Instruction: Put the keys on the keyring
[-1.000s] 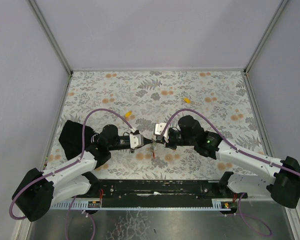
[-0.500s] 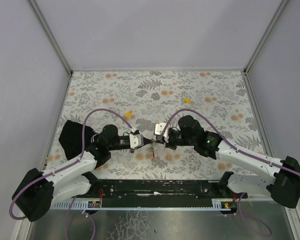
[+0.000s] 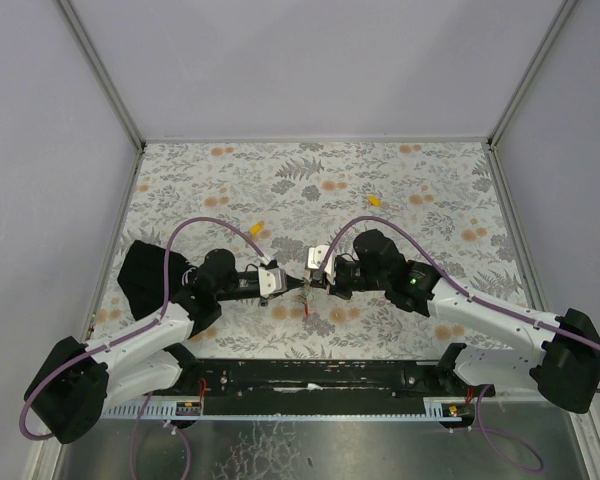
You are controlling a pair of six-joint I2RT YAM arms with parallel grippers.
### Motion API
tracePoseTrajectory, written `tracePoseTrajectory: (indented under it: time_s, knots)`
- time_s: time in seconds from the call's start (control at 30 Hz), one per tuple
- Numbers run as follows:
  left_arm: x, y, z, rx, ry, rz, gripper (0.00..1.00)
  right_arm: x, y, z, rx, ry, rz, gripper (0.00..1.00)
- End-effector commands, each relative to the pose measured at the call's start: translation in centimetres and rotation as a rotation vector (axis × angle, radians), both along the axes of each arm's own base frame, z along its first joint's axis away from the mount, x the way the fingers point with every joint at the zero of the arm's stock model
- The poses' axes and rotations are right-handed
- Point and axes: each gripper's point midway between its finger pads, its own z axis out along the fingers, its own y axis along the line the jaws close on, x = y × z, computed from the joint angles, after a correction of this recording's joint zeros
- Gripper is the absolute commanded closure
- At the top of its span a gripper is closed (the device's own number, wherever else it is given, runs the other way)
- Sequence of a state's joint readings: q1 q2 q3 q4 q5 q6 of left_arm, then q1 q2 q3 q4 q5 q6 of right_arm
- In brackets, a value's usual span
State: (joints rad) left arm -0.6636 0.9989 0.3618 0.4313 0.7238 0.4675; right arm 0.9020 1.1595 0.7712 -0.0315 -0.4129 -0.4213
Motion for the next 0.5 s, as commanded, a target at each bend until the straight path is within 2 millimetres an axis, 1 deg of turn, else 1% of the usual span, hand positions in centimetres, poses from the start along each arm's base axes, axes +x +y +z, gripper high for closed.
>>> tracePoseTrajectory:
  time_s: [0.0, 0.47]
  knots:
    - [-0.08, -0.69, 3.05, -0.088, -0.092, -0.037, 1.0, 0.3, 1.54, 2.86, 0.084, -0.031, 0.033, 1.0]
    - [-0.51, -0.87, 2.94, -0.081, -0.087, -0.069, 1.0, 0.31, 2.09, 3.6, 0.103, -0.044, 0.057, 1.0]
